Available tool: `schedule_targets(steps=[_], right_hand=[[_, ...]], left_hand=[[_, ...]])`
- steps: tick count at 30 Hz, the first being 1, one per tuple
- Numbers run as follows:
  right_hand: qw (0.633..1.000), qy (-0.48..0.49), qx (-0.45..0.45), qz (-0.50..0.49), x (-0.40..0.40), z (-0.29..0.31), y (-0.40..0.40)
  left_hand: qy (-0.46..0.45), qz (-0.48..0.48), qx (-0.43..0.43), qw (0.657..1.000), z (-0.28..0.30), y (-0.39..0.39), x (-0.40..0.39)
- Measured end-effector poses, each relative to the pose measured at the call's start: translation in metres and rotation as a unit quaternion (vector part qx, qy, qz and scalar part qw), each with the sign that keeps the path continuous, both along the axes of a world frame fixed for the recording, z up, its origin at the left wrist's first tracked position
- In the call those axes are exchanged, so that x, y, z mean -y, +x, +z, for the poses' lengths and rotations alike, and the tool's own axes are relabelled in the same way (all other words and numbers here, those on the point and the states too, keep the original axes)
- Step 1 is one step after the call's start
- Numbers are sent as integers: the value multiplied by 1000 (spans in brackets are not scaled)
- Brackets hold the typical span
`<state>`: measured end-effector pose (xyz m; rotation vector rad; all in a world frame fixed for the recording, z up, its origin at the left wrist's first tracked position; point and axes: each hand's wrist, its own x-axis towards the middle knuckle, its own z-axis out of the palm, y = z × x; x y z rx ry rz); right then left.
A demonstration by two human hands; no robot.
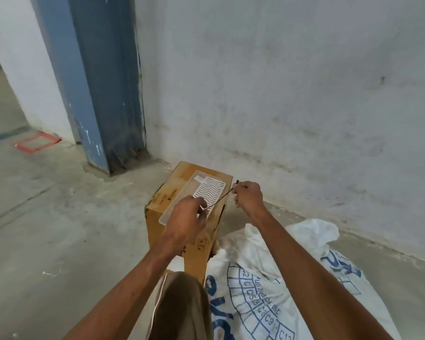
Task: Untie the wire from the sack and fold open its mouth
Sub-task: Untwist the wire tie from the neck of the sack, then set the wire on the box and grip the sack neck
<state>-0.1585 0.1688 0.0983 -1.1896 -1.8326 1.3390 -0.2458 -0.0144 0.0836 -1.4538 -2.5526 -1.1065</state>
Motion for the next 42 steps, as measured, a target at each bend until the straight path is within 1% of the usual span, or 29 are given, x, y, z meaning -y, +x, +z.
schedule_targets(steps=[4, 7, 10, 14, 16, 25, 29, 34, 37, 40, 42], right_hand=[[997, 35, 62, 30, -10, -17, -48], [994, 48, 93, 29, -21, -26, -73], [990, 57, 129, 27, -34, -38, -91], [974, 100, 199, 47, -39, -60, -104], [969, 114, 210, 55, -40, -66, -107], [975, 121, 164, 93, -29, -65, -117], [980, 133, 115, 93, -20, -61, -98], [983, 137, 103, 71, -10, -55, -56], [980, 162, 100, 65, 3, -51, -17], [973, 200, 92, 64, 21, -50, 31], [967, 231, 82, 67, 32, -54, 65]], left_hand=[[-40, 33, -6, 999, -15, -31, -8], [-48, 45, -2, 998, -28, -45, -20], [-59, 38, 10, 997, -41, -55, -35], [-95, 34, -17, 995, -57, -58, -50], [-100, 36, -26, 994, -63, -60, -54], [-107, 38, -35, 993, -65, -67, -52], [-94, 49, -36, 994, -56, -58, -48], [-71, 39, -36, 996, -34, -30, -40], [-54, 22, -23, 998, -24, -3, -33], [-55, -3, -47, 997, -20, 34, -25], [-68, -22, -67, 995, -27, 60, -22]])
